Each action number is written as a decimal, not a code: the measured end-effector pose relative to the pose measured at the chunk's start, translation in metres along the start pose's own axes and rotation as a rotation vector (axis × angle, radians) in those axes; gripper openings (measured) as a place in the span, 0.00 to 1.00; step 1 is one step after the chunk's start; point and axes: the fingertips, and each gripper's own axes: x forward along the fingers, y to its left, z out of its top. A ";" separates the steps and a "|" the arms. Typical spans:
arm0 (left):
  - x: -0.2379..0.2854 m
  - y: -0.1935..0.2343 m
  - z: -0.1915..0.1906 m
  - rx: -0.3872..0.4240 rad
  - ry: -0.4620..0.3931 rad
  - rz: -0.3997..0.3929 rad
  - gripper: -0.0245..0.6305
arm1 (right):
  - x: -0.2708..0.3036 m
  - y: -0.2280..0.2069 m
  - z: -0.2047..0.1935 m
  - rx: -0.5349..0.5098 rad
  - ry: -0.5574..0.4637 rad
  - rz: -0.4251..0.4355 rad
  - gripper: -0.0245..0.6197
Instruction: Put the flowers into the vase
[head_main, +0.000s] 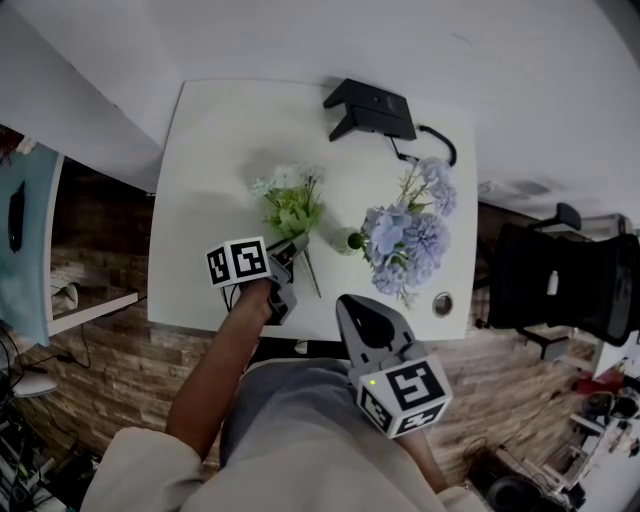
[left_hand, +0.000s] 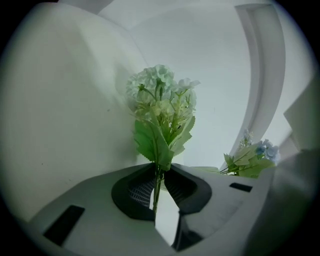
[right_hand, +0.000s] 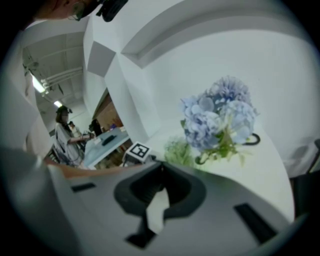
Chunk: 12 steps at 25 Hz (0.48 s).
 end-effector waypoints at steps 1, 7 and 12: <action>-0.001 -0.002 0.001 -0.001 -0.007 -0.008 0.15 | 0.000 0.000 0.000 -0.001 0.000 0.000 0.07; -0.011 -0.010 0.008 -0.005 -0.043 -0.042 0.15 | -0.001 0.003 -0.002 -0.006 -0.004 0.003 0.07; -0.022 -0.021 0.018 0.076 -0.087 -0.032 0.15 | -0.003 0.007 -0.001 -0.011 -0.013 0.007 0.07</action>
